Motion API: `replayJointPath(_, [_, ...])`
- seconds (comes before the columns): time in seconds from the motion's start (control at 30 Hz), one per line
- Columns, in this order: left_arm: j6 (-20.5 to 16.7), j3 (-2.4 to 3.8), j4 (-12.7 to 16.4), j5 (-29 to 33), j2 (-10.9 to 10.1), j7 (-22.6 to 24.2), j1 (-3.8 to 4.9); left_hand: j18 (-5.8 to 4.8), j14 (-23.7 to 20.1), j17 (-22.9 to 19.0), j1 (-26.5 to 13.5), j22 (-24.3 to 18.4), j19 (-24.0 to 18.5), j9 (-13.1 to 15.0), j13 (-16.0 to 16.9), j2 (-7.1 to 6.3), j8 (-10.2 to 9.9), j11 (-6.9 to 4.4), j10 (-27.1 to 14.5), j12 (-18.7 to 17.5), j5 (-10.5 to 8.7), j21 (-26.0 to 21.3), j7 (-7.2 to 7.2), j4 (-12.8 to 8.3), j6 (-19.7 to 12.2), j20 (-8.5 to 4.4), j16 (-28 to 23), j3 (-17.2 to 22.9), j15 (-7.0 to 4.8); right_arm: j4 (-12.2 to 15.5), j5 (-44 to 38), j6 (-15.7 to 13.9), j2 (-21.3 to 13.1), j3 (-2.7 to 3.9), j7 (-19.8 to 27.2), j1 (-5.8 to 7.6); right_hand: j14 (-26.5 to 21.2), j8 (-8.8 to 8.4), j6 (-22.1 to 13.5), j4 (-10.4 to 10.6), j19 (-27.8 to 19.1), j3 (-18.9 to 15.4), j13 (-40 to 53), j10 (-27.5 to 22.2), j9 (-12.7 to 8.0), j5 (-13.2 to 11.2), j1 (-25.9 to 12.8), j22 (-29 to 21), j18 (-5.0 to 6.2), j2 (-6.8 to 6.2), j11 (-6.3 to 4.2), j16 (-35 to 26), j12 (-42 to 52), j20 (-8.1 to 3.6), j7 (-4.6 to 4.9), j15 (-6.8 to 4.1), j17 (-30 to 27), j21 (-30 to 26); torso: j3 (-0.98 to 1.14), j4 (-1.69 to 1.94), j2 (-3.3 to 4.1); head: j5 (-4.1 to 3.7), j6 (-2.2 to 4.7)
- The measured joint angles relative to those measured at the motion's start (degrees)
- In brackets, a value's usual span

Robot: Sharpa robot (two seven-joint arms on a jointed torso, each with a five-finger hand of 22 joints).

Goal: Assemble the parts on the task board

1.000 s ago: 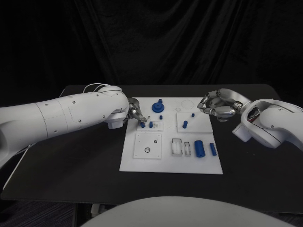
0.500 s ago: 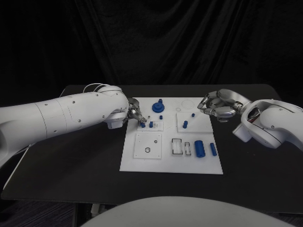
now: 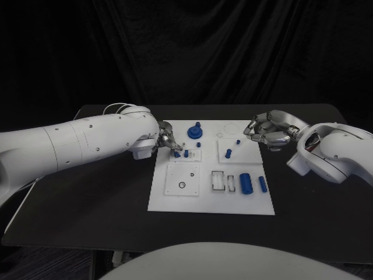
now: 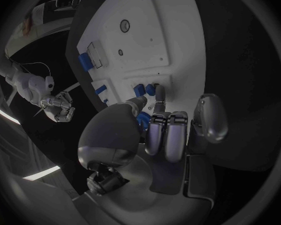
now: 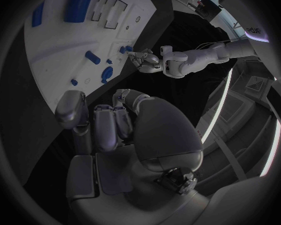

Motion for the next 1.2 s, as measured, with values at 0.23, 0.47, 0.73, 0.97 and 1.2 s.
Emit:
replayJointPath(0.23, [0.0,0.0,0.0,0.0,0.1,0.1,0.0,0.0,0.2,0.0,2.6,0.0,-0.2,1.1,0.0,-0.44,0.0,-0.03,0.0,0.0,-0.34,-0.3,-0.2,-2.3,0.2,-0.21,0.0,-0.2,-0.22,0.0,0.0,0.1,0.0,0.0,0.0,0.0,0.0,0.0,0.0,0.0,0.0,0.0,-0.2,-0.2,0.0,0.0,0.0,0.0,0.0,0.0,-0.21,-0.2,0.0,0.0,0.0,0.0,-0.1,0.0,0.0,-0.03,-0.01,-0.04,0.0])
replayJointPath(0.47, [0.2,0.0,-0.1,0.0,0.1,-0.1,0.0,0.0,0.0,0.0,4.8,0.0,-0.4,1.9,0.0,-0.55,0.0,-0.24,0.2,0.0,0.62,-1.1,-0.41,-4.8,0.0,-0.42,0.0,0.4,-0.43,0.0,0.1,0.1,0.0,0.0,-0.1,-0.01,0.0,-0.28,0.0,0.0,0.0,0.0,-0.2,-0.2,-0.1,0.2,0.2,0.0,0.0,-0.24,-0.21,-0.2,-0.2,0.0,0.0,0.0,-0.2,0.0,0.02,-0.04,-0.02,-0.12,0.0])
replayJointPath(0.73, [0.8,0.0,-0.1,0.0,0.1,-0.4,-0.01,0.0,0.0,0.0,6.1,0.0,-0.6,2.6,0.0,-0.74,0.0,-0.23,0.2,0.0,2.11,-1.8,-0.41,-6.8,-0.4,-0.62,0.0,1.1,-0.43,-0.1,0.1,0.2,0.0,0.0,-0.1,-0.01,0.0,-0.28,0.0,0.0,0.0,0.0,-0.5,-0.4,-0.1,0.2,0.2,0.0,0.0,-0.24,0.0,-0.5,-0.2,0.0,0.0,0.0,-0.5,-0.3,0.02,-0.08,-0.02,0.01,0.0])
replayJointPath(0.97, [0.9,0.0,-0.2,0.0,0.2,-0.6,-0.03,-0.01,0.0,0.0,6.5,0.0,-0.6,3.0,0.0,-0.69,0.0,-0.41,0.0,0.0,2.22,-2.2,-0.5,-7.8,-0.5,-0.62,0.0,1.6,-0.43,-0.1,0.1,0.2,0.0,0.0,-0.2,-0.01,0.0,-0.28,0.0,0.0,-0.2,0.0,-0.6,-0.4,-0.1,0.2,0.2,0.0,0.0,-0.24,0.0,-0.5,-0.2,-0.2,0.0,0.0,-0.6,-0.5,0.02,-0.08,-0.03,0.04,0.0])
replayJointPath(1.2, [0.7,0.0,-0.3,0.0,0.2,-0.5,-0.04,-0.01,0.0,0.0,6.9,0.0,-0.6,3.7,0.0,-0.58,0.0,-0.41,0.0,0.0,3.91,-2.3,-0.61,-8.6,-0.6,-0.62,0.0,2.4,-0.43,-0.2,0.2,0.2,0.0,0.0,-0.2,-0.01,0.0,-0.28,0.0,0.0,-0.4,0.0,-0.6,-0.4,-0.2,0.2,0.2,0.0,0.0,-0.24,0.0,-0.5,-0.2,0.0,0.0,0.0,-0.7,-0.5,0.01,-0.08,-0.05,0.01,0.0])
